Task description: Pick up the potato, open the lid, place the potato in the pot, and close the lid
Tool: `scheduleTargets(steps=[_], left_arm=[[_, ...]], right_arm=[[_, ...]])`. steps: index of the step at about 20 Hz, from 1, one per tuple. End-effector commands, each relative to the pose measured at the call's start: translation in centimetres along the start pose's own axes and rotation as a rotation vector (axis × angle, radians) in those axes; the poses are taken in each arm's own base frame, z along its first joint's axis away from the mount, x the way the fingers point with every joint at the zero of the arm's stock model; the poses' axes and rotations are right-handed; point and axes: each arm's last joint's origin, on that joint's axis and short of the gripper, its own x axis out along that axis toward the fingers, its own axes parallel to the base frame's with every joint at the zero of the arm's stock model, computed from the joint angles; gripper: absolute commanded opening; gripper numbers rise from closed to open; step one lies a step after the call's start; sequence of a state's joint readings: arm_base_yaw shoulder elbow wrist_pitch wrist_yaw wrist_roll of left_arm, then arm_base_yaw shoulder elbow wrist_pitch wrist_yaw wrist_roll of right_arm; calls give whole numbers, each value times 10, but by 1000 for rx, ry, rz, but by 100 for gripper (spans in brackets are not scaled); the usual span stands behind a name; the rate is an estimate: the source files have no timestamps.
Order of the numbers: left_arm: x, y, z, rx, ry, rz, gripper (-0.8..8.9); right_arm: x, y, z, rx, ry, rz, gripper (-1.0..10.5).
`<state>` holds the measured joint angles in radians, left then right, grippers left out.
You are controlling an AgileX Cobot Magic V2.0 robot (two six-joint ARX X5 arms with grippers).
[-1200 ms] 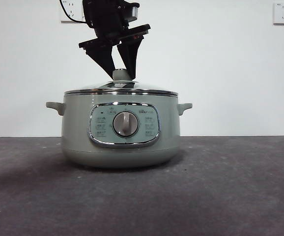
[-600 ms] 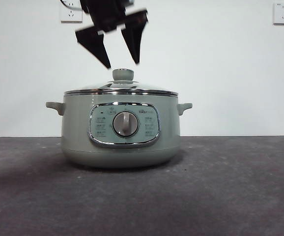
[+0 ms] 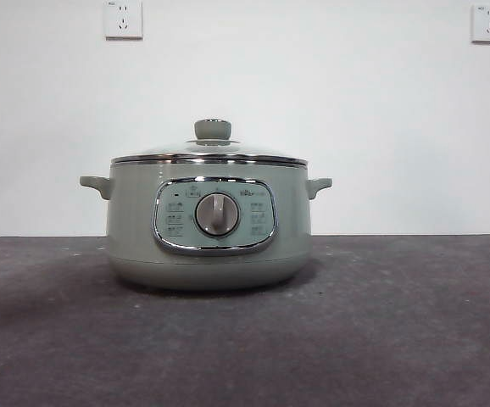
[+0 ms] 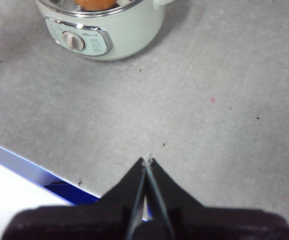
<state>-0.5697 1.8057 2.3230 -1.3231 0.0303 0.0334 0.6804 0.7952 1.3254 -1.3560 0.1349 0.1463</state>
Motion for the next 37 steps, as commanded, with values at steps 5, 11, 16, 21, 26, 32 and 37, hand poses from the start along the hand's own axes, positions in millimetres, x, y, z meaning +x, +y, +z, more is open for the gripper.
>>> scheduleTargets(steps=[5, 11, 16, 21, 26, 32, 37], left_arm=[[-64, -21, -61, 42, 8, -51, -8], [-105, -23, -135, 27, 7, -67, -3], [-145, -21, -161, -1, -109, -71, -3], [-155, -20, -167, -19, -141, -70, -3], [-139, -21, -157, -19, -92, -64, -3], [-113, -13, -148, 63, -7, 47, -3], [-62, 11, -189, -53, -225, 132, -3]], right_arm=[[2, 0, -3, 5, 31, -13, -15], [2, 0, -3, 5, 30, -16, -15], [2, 0, -3, 5, 30, -16, -15], [2, -1, -3, 5, 30, -17, -15], [2, 0, -3, 5, 30, -16, -15], [2, 0, -3, 5, 30, -16, -15], [2, 0, -3, 5, 30, -16, -15]])
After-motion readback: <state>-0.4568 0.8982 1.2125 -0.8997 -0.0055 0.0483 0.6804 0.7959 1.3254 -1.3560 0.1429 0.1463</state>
